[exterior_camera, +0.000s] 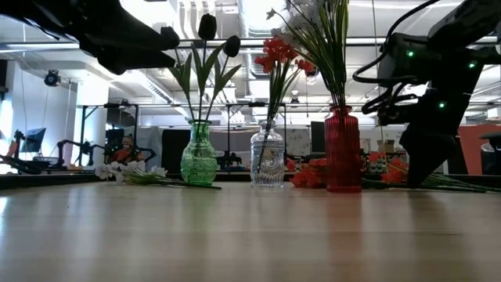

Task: Sort flowers into vase by color
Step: Put the left orange flowers into the vase

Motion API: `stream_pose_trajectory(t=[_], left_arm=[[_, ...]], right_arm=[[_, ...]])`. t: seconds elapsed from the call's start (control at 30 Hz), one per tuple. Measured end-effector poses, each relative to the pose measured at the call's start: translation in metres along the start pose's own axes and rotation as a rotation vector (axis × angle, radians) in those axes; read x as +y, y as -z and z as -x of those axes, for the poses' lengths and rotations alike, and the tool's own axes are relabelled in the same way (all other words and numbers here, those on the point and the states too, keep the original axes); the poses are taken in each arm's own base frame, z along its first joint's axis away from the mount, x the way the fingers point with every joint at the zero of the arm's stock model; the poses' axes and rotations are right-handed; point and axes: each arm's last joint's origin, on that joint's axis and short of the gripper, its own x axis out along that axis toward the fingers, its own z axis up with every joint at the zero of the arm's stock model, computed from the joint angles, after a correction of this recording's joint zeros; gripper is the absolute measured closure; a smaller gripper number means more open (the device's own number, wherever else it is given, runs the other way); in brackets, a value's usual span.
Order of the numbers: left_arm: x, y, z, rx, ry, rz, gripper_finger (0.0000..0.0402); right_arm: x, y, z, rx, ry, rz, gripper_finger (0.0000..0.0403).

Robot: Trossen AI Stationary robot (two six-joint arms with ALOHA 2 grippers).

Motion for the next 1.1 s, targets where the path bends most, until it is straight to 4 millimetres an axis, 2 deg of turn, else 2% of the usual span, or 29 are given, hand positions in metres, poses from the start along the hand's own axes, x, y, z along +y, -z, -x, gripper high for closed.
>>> stream_pose_trajectory(t=[0.57,1.1], left_arm=[[0.0001,0.0006,0.0000,0.005,-0.002,-0.004,0.0159],[0.0001,0.0004,-0.0001,0.003,-0.002,-0.003,0.0159]], right_arm=[[0.0012,0.0018,-0.0025,0.016,-0.033,-0.017,0.0213],[0.0020,0.0024,-0.0032,0.031,-0.054,-0.058,0.0303]])
